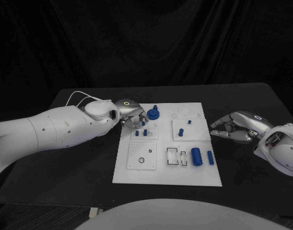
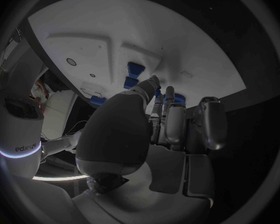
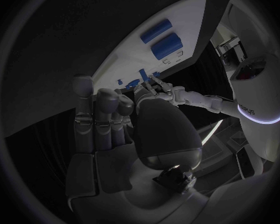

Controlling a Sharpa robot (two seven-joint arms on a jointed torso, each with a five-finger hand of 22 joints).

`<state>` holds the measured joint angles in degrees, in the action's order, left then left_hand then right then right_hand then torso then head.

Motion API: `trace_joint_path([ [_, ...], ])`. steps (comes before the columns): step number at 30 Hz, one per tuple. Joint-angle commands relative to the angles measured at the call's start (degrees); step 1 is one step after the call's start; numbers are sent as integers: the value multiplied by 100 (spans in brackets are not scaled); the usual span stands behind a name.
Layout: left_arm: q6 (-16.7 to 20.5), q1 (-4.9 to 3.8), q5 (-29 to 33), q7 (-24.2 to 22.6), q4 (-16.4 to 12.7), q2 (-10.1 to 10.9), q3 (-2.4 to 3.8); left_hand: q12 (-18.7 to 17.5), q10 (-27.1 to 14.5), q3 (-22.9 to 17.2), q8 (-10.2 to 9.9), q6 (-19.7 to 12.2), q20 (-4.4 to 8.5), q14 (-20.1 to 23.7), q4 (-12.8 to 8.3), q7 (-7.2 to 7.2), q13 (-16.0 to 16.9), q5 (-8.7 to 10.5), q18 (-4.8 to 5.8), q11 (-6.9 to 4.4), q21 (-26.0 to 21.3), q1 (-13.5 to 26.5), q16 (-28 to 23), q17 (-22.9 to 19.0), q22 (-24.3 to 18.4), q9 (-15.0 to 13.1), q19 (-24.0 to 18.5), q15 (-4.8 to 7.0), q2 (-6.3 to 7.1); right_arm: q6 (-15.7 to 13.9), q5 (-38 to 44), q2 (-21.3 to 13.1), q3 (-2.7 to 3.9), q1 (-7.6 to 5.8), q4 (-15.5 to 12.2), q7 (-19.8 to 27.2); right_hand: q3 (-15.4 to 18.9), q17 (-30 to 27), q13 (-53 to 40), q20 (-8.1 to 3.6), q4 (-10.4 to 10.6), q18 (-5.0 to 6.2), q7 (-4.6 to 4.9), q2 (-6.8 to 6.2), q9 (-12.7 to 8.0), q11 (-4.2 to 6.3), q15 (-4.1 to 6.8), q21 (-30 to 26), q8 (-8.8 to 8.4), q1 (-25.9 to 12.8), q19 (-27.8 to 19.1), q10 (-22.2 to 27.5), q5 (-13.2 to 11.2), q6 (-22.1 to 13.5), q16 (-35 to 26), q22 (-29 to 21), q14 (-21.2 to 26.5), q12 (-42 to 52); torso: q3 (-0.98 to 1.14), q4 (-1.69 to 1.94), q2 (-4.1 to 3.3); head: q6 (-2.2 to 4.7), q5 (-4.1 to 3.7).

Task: Assemble the parts on the task board

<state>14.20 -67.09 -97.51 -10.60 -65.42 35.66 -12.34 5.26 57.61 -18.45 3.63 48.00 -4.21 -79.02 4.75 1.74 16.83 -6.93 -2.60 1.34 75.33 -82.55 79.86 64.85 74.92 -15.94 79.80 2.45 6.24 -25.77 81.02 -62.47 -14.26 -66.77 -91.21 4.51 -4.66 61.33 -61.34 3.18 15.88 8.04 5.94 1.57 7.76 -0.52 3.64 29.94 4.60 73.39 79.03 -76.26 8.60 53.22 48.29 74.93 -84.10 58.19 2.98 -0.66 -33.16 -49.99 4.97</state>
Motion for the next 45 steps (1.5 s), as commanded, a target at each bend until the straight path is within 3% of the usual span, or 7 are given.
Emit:
trace_joint_path([
  [1,525,5,-2,42,-20,119,4,-3,-16,-2,44,7,3,11,3,4,27,-17,-89,-19,14,-12,10,53,1036,2,-10,-9,39,-75,9,-57,4,13,-41,-85,-24,-163,82,-25,-28,41,1,-4,-7,33,-19,-22,-26,63,33,39,5,45,-243,70,-85,-108,-1,1,2,-1,8],
  [19,2282,-408,2241,-1468,-724,1496,4,1709,-1982,481,19,-74,-17,601,567,110,1671,188,-172,16,-397,54,-327,-671,928,170,-332,-55,199,-383,15,-174,7,-773,-305,-359,-590,303,2168,-33,-200,-103,65,-565,-136,-90,-62,1037,-89,1144,388,1813,841,-131,824,560,-274,-2856,-12,5,3,-1,163],
  [22,1687,-451,3734,-2334,-785,1552,3,1901,-2952,1103,44,-446,-276,2848,1072,-159,1666,-13,-482,326,-2776,203,-1929,-2891,255,234,-2331,-370,88,162,15,-35,7,-972,-302,-704,-803,135,2725,75,-171,-66,70,-747,-194,-283,-214,515,-100,1233,189,2333,866,-337,684,471,-96,-3545,-8,11,6,-1,194],
  [27,1014,-457,5119,-3127,-982,1543,1,2051,-3112,1538,72,-251,-428,4011,1171,-301,1359,-445,-566,-43,-4450,562,-3517,-3674,-305,238,-3738,-669,-171,632,174,141,6,-1060,-246,-862,-945,190,3018,119,-302,-43,-3,-779,-208,-395,-255,469,-68,1380,85,2639,862,-401,827,471,11,-3807,-27,24,-11,-1,203],
  [36,-592,-312,7552,-3609,-1419,1464,0,799,-4818,2657,-55,-1561,-434,7138,1215,-314,-823,-469,-708,-53,-7189,933,-7694,-5794,-2438,844,-6425,-427,-749,973,943,476,6,-901,-35,-885,-1079,212,3483,135,-411,-32,-126,-830,-204,-496,-247,612,-57,1369,36,2979,801,-367,1010,482,100,-4116,-141,257,-31,-1,-32],
  [41,-968,-198,8006,-3656,-1596,1446,0,346,-5342,2664,-93,-2175,-419,7817,1206,-140,-1461,-532,-749,-338,-7288,984,-7957,-6412,-4590,1114,-7462,-470,-817,1057,1073,623,7,-842,69,-868,-1091,144,3762,153,-445,-29,-180,-824,-190,-519,-264,645,-34,1293,22,2990,694,-279,1025,476,126,-4245,-254,445,-81,-1,-229],
  [45,-1097,-145,8116,-3652,-1676,1439,0,287,-5418,2710,-102,-2257,-507,7877,1192,-139,-1527,-688,-740,-344,-7293,856,-7977,-6466,-4859,1167,-7536,-559,-938,1112,1105,703,7,-791,149,-897,-959,81,4045,178,-410,-30,-142,-802,-221,-535,-287,694,-62,1084,24,2999,204,-275,1054,474,125,-4371,-321,516,-101,-1,-287],
])
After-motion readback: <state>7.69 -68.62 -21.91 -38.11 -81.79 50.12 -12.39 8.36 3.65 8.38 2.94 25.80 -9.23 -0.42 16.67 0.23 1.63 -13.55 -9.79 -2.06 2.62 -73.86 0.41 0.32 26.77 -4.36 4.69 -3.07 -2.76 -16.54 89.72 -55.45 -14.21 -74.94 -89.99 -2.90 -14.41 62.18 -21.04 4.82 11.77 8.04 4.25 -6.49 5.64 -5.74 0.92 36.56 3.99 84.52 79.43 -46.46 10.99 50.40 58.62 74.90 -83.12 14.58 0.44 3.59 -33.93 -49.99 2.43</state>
